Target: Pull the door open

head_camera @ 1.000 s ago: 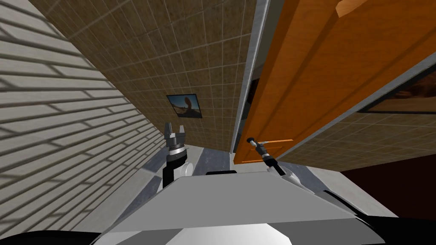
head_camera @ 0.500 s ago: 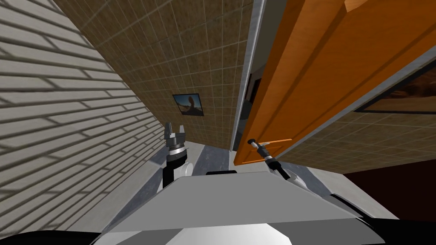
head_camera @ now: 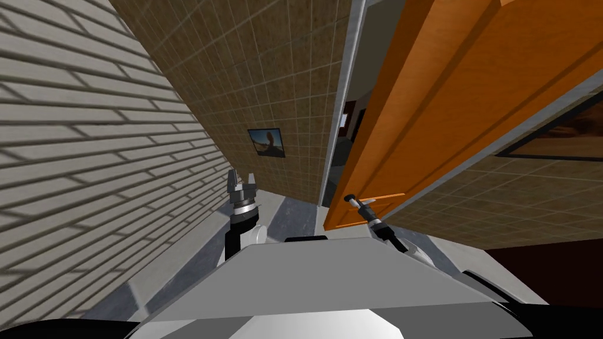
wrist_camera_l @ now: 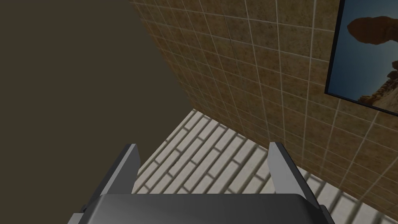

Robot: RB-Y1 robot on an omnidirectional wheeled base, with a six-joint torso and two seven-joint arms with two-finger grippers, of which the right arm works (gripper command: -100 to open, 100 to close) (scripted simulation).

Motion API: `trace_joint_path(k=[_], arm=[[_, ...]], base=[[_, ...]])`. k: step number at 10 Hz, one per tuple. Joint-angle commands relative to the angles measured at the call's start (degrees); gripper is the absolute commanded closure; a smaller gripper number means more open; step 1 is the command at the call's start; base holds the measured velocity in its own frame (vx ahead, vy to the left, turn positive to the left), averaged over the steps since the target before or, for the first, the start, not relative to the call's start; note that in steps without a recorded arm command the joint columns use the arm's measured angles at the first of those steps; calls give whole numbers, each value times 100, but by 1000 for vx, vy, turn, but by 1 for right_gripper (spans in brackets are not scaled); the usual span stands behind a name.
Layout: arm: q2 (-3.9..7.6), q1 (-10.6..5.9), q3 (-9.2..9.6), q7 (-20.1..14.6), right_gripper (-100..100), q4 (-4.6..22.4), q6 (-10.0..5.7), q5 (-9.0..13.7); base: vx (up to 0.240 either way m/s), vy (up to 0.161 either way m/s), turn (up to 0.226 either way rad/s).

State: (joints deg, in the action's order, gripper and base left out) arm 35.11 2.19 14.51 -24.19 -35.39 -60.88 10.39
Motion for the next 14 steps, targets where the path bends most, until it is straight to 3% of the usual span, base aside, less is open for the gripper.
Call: trace_joint_path(k=[1, 3, 7, 8, 9, 14], arm=[[62, 110, 13, -18, 100, -74, -97, 20], [151, 223, 72, -81, 100, 15, -351, 42], [272, 377, 153, -168, 100, 136, -693, 72], [289, 399, 165, -180, 100, 153, -741, 76], [266, 396, 160, -166, 100, 89, -656, 72], [315, 472, 220, -213, 100, 274, -947, 96]], base=[[-228, -133, 210], [-239, -84, 199], [-190, -83, 151], [-200, -82, 128], [-72, -37, 24], [-202, -100, 193]])
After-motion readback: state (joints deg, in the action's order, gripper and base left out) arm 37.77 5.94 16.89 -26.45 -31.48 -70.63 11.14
